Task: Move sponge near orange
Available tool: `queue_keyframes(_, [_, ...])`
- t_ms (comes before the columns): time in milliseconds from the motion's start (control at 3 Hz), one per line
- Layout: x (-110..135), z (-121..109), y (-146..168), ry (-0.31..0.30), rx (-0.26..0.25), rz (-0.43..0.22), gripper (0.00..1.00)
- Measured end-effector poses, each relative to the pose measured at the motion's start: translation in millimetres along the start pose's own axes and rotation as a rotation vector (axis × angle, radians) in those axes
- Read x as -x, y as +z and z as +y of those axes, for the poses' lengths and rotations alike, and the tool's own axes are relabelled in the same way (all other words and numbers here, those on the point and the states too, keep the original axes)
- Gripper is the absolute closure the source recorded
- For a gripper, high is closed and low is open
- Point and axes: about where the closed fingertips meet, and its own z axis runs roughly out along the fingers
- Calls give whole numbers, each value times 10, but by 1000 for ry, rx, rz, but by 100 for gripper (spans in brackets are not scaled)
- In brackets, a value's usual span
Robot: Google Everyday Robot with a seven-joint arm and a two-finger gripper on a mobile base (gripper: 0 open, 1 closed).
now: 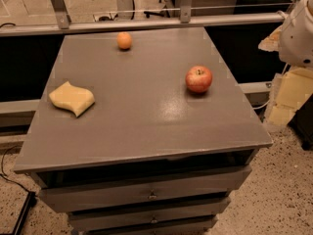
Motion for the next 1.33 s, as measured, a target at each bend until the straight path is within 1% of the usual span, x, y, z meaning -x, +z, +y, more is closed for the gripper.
queue_keyframes(333, [1, 0, 0, 0, 0, 0, 0])
queue_keyframes(667, [124, -24, 57, -16, 3, -29, 0])
queue_keyframes(1000, [636, -93, 346, -56, 38, -123, 0])
queue_keyframes(1333, [1279, -147, 626, -104, 63, -222, 0])
